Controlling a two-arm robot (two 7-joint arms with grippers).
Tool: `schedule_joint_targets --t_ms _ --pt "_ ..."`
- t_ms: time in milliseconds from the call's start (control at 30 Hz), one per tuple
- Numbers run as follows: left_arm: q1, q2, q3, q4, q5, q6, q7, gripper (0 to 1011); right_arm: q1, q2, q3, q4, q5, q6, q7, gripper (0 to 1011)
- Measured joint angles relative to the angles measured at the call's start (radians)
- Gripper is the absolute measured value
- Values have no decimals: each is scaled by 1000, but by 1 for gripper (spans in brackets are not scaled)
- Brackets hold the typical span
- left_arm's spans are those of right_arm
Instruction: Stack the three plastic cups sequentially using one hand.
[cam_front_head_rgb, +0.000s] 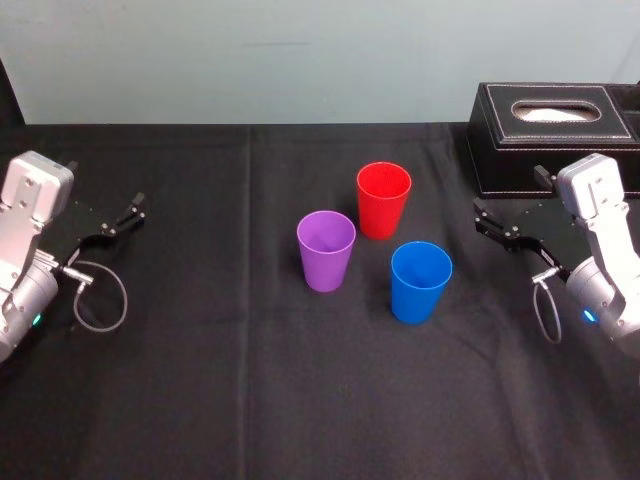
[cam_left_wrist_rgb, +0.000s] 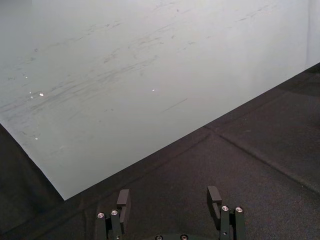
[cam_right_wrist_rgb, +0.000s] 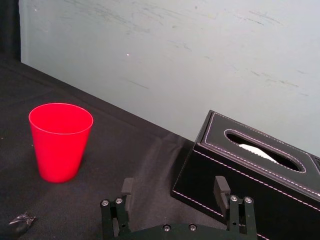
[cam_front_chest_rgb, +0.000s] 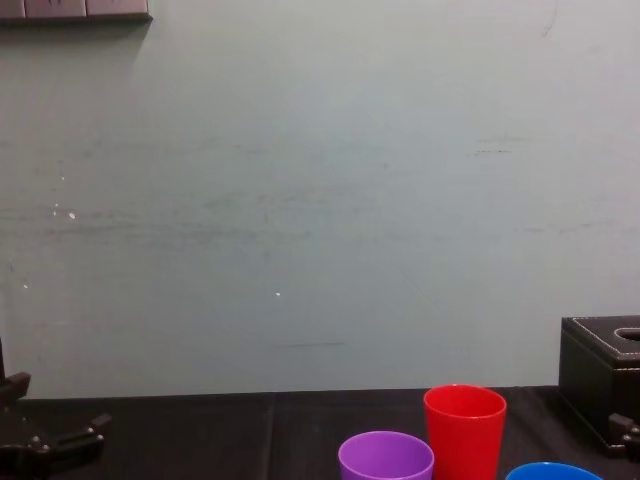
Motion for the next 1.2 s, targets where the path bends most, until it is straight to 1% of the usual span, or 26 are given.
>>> schedule_joint_targets --t_ms 1200 --pt "0 0 0 0 0 0 0 1005 0 0 0 0 0 0 0 1004"
